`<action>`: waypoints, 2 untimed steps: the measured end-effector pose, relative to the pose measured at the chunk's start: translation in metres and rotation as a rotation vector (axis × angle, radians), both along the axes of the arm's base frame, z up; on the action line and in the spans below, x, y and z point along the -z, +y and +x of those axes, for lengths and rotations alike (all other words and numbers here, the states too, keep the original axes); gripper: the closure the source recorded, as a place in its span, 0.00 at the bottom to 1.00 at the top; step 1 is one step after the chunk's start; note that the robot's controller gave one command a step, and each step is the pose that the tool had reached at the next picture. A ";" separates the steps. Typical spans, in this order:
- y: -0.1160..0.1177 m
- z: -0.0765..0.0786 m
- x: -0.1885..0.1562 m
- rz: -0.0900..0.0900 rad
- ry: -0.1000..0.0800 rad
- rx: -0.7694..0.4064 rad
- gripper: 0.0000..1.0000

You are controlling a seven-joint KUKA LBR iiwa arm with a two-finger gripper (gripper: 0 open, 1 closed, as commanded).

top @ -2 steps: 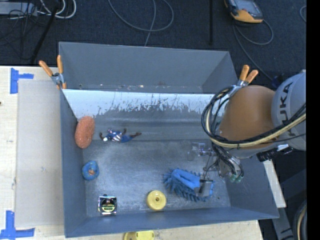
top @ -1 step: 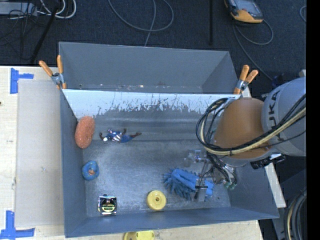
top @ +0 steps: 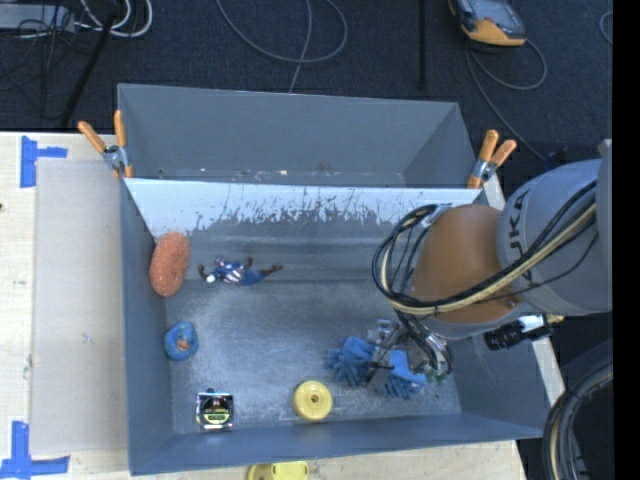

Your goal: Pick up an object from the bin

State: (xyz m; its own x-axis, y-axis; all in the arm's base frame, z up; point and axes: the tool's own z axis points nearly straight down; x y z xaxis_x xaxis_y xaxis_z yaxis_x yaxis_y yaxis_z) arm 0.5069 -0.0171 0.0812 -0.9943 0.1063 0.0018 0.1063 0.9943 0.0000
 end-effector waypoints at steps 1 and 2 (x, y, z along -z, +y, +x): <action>0.000 0.000 0.000 0.000 0.000 -0.001 1.00; 0.005 0.036 -0.106 0.000 -0.002 0.003 1.00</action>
Offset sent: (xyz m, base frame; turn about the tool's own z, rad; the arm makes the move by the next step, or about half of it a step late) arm 0.0355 0.0047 0.1071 0.0058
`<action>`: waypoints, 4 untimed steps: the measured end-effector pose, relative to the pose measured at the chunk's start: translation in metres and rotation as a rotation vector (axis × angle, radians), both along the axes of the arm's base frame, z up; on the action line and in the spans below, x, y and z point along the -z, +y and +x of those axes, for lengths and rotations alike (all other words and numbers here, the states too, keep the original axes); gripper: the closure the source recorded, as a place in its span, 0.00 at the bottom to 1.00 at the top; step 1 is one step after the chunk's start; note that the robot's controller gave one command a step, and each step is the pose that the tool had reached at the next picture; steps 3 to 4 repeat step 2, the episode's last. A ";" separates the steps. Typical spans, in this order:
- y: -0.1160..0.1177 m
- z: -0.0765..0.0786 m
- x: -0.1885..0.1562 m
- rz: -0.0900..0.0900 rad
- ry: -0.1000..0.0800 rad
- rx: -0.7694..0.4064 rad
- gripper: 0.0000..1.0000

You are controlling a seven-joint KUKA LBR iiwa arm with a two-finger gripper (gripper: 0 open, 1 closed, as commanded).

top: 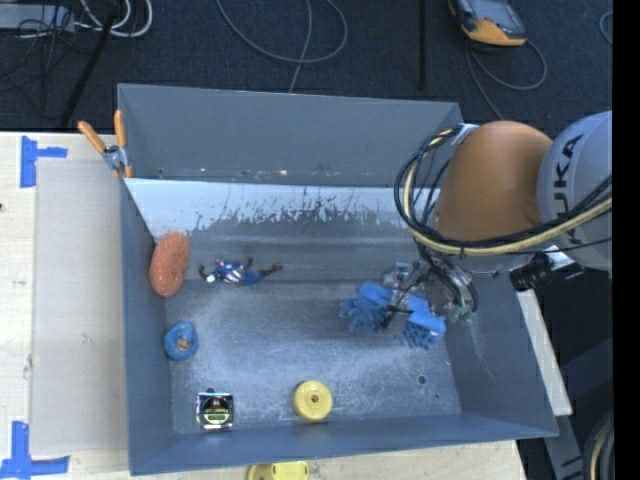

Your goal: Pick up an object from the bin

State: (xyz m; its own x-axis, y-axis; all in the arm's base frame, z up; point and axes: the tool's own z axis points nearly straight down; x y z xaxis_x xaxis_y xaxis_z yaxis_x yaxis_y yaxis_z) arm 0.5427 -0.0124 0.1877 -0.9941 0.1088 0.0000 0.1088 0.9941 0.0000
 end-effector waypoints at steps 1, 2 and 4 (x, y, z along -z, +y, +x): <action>0.000 0.000 0.000 0.000 0.000 -0.001 1.00; 0.012 -0.009 -0.040 0.000 0.009 -0.001 1.00; 0.012 -0.009 -0.040 0.000 0.009 -0.001 1.00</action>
Offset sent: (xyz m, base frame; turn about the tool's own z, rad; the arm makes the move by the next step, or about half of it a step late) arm -0.0159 0.0290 0.1014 -0.0045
